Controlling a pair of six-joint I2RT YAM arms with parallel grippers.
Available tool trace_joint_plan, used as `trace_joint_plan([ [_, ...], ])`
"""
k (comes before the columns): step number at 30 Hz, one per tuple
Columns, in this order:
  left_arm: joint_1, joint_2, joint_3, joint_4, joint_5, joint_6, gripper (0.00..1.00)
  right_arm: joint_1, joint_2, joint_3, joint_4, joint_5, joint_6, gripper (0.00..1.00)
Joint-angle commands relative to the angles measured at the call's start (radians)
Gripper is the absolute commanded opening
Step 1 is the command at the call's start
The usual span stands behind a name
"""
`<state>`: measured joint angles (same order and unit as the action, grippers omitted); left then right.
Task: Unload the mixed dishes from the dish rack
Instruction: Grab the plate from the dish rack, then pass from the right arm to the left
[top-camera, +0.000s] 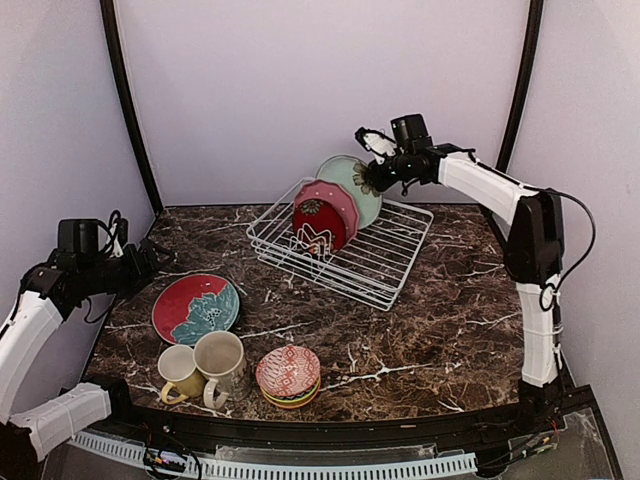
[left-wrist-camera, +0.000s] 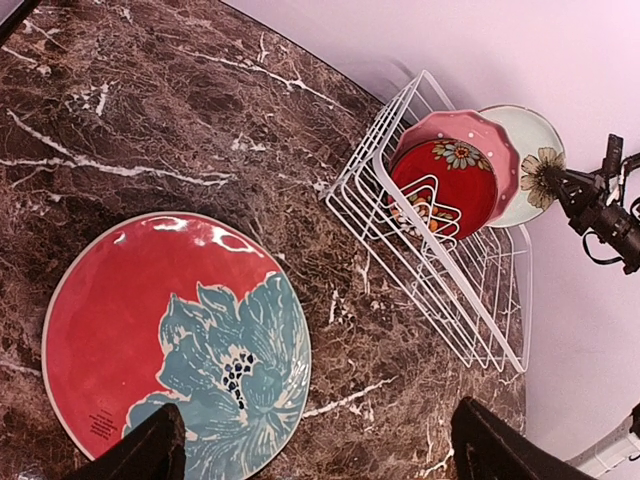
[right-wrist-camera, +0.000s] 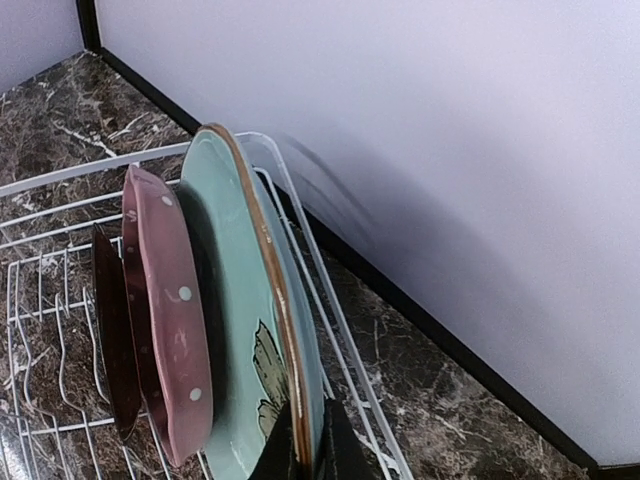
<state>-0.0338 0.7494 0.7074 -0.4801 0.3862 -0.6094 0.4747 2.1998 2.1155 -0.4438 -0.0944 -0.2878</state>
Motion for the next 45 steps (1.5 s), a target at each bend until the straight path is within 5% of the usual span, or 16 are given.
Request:
trace_joint_plan([
  [1, -0.007, -0.025, 0.023, -0.01, 0.024, 0.003, 0.91, -0.001, -0.187, -0.055, 0.126, 0.031, 0.082, 0.0],
  [13, -0.011, -0.014, 0.021, 0.011, 0.08, 0.007, 0.92, -0.007, -0.531, -0.492, 0.299, 0.159, 0.326, 0.0],
  [27, -0.116, 0.105, -0.017, 0.229, 0.252, -0.055, 0.92, -0.019, -0.887, -0.965, 0.494, 0.027, 0.681, 0.0],
  [36, -0.309, 0.231, 0.021, 0.532, 0.273, -0.16, 0.92, -0.013, -0.924, -1.032, 0.611, -0.244, 0.867, 0.0],
  [45, -0.473, 0.388, 0.096, 0.62, 0.222, -0.192, 0.92, 0.071, -0.826, -1.092, 0.847, -0.408, 1.049, 0.0],
])
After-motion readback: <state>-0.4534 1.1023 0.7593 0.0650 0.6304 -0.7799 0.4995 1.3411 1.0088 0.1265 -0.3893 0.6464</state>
